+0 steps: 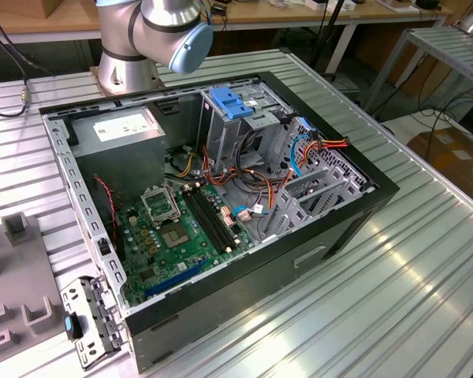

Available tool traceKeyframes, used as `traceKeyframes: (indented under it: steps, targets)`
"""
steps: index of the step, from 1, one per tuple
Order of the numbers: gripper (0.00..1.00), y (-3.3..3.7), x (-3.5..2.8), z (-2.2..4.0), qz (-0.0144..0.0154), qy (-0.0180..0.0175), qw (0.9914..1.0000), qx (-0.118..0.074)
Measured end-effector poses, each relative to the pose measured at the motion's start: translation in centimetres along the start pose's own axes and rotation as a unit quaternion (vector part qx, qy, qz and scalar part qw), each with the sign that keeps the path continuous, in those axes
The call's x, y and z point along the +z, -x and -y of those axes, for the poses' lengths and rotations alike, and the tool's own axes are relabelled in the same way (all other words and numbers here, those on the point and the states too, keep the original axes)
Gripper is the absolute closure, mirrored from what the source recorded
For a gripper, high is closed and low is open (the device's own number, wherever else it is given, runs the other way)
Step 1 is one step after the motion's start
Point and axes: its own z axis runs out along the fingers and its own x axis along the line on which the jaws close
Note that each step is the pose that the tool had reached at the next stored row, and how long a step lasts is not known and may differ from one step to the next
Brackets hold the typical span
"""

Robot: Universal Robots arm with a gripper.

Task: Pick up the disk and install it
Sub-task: 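Pick up the disk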

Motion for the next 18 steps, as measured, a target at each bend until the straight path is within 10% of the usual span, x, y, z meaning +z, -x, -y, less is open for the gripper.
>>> traceKeyframes:
  steps: [18]
  targets:
    - [0.63,0.04,-1.19,-0.03,0.0,0.0001,1.0,0.0]
